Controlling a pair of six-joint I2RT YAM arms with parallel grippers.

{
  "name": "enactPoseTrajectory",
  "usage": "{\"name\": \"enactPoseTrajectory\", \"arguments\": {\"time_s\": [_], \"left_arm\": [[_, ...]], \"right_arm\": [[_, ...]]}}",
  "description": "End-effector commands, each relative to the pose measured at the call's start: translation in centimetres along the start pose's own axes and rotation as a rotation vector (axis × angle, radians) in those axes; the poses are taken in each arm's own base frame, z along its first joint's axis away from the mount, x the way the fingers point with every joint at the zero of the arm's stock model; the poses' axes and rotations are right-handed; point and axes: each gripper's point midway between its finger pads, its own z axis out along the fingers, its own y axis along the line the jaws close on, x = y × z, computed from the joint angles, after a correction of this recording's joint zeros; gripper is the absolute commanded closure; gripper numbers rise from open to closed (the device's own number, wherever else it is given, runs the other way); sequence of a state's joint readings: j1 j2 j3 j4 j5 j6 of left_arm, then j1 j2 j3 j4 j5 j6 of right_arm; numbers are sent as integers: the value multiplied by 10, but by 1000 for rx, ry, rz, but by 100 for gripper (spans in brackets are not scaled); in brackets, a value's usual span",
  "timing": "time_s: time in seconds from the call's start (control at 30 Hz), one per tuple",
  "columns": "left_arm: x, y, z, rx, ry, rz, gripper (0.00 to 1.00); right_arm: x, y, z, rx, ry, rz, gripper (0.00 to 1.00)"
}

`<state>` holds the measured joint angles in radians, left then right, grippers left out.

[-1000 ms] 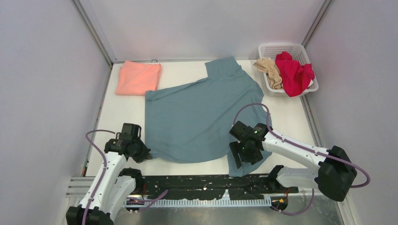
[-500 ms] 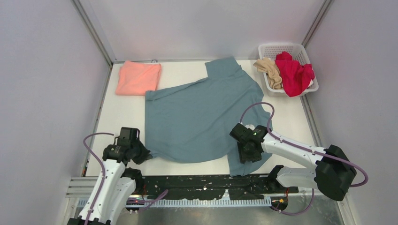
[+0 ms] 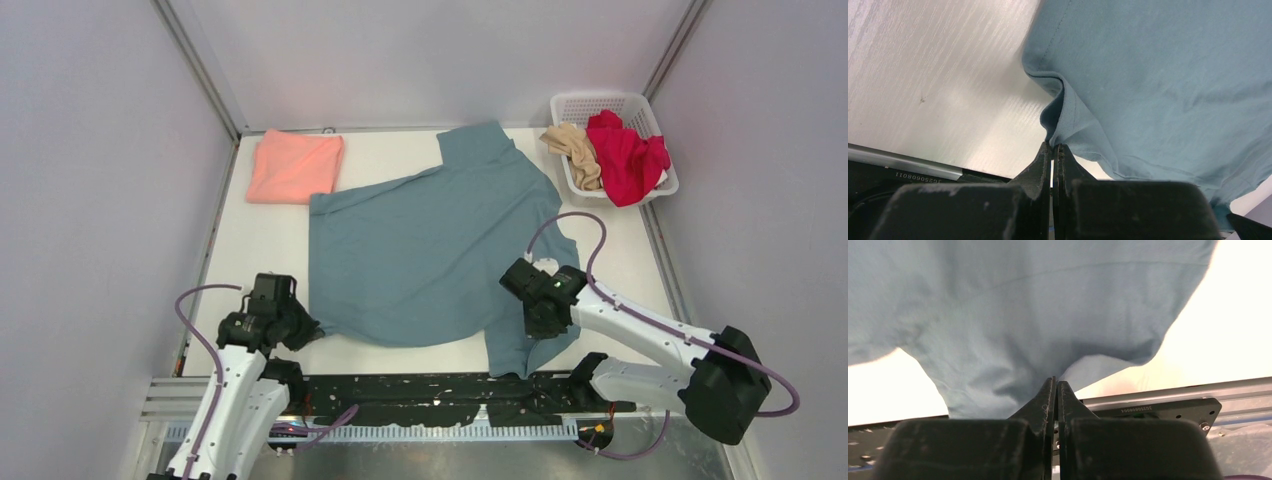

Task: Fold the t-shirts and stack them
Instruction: Grab the side of the flattened tshirt closest away from the robot with both arms, then fold the flattened tshirt in 1/3 of the way

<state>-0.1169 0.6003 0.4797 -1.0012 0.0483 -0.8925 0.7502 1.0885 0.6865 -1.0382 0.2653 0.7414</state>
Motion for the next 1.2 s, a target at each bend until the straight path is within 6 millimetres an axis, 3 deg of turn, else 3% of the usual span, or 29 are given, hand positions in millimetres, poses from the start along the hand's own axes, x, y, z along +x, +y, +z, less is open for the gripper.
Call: {"name": "enactPoseTrajectory", "arguments": {"time_s": [0.0,0.47,0.73,0.83,1.0,1.17], "left_arm": [[-9,-24,-4,83,-8,-14,100],[-58,-51,-16,69,-121,-48,100],[-105,-51,-23,24,-218,-96,100],[-114,-54,-19,18,-219,-99,100],[-127,-60,-10,5,-207,-97,100],[-140,-66,-1,11,-217,-80,100]], "right_arm": [[-40,-10,-18,-18,-101,123,95],[-178,-48,-57,29,-295,232,94],[-231,-68,-61,76,-358,270,95],[-248,-76,-67,103,-411,292,95],[-283,-73,-81,68,-539,269,95],[-303,-74,-71,81,-535,240,95]]}}
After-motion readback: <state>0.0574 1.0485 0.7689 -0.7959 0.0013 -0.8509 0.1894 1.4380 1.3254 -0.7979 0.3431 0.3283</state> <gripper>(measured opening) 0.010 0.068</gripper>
